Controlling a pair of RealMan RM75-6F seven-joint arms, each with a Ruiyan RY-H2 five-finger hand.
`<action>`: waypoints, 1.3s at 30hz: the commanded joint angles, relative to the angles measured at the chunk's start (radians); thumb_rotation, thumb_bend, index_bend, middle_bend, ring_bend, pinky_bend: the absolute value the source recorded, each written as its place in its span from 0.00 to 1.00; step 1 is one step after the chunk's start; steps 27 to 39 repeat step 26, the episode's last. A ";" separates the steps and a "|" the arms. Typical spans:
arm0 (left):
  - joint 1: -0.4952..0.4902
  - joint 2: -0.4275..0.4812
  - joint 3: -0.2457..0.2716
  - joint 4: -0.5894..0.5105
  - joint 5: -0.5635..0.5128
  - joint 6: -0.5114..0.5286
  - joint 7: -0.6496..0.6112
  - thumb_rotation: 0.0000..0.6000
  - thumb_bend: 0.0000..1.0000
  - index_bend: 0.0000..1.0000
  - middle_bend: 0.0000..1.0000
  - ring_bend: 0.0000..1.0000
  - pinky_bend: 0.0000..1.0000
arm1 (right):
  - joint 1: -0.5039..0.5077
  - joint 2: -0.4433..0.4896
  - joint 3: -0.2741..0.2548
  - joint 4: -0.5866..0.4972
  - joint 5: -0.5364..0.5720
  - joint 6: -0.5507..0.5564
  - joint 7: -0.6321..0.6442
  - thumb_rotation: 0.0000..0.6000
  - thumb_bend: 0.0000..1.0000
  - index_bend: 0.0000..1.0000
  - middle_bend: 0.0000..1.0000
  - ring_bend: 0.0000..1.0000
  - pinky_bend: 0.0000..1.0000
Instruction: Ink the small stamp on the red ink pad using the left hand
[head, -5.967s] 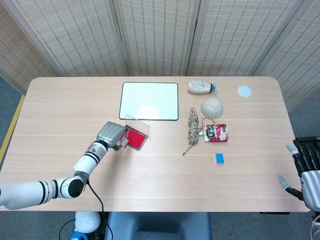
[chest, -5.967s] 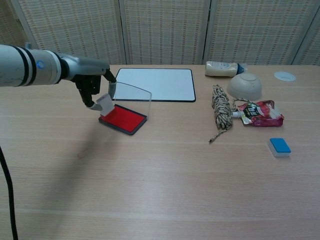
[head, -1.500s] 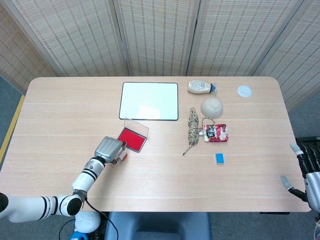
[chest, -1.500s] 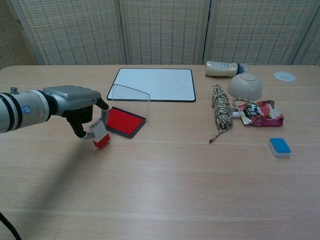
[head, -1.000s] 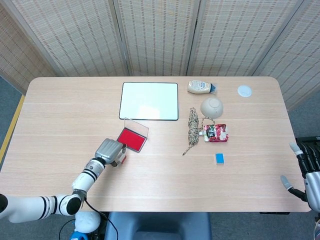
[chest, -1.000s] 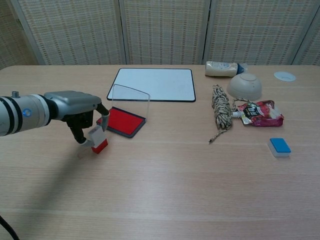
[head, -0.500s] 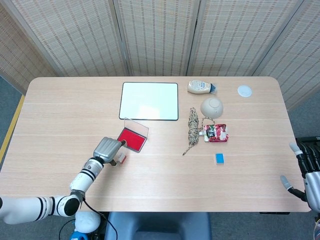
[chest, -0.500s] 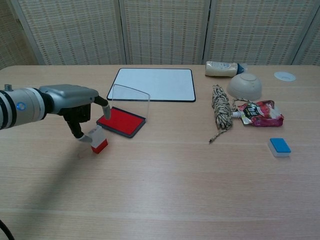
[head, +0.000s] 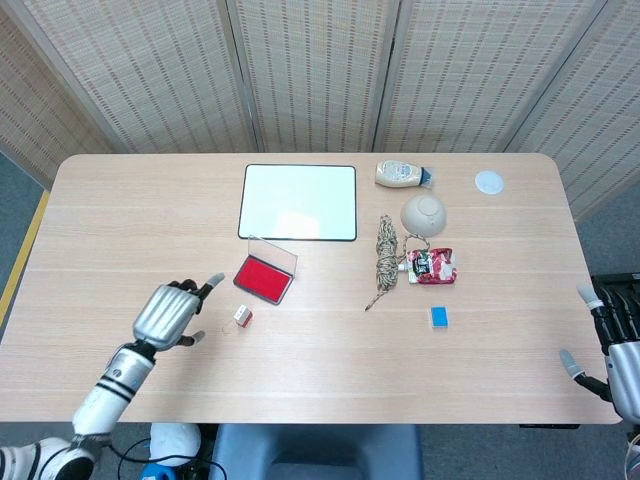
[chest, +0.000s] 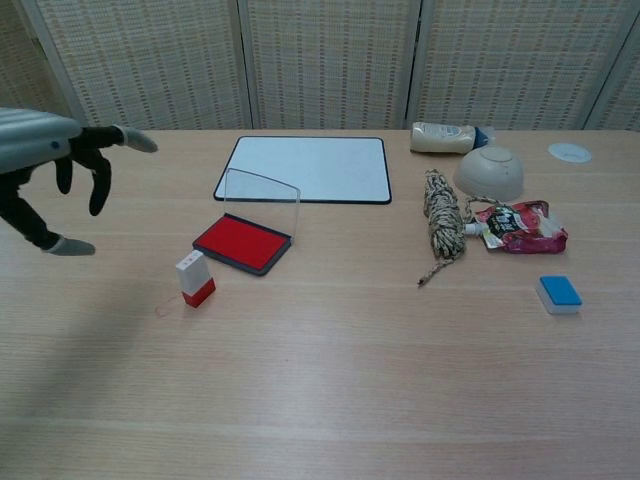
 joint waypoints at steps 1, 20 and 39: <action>0.283 0.065 0.139 0.116 0.221 0.307 -0.209 1.00 0.22 0.00 0.25 0.06 0.27 | 0.009 -0.010 0.002 -0.006 0.014 -0.025 -0.028 1.00 0.28 0.00 0.00 0.00 0.00; 0.536 -0.015 0.019 0.349 0.212 0.467 -0.232 1.00 0.22 0.00 0.02 0.00 0.17 | 0.023 -0.028 0.018 -0.029 0.072 -0.068 -0.084 1.00 0.28 0.00 0.00 0.00 0.00; 0.542 -0.015 -0.006 0.360 0.236 0.439 -0.232 1.00 0.22 0.00 0.02 0.00 0.17 | 0.017 -0.035 0.013 -0.029 0.063 -0.055 -0.095 1.00 0.28 0.00 0.00 0.00 0.00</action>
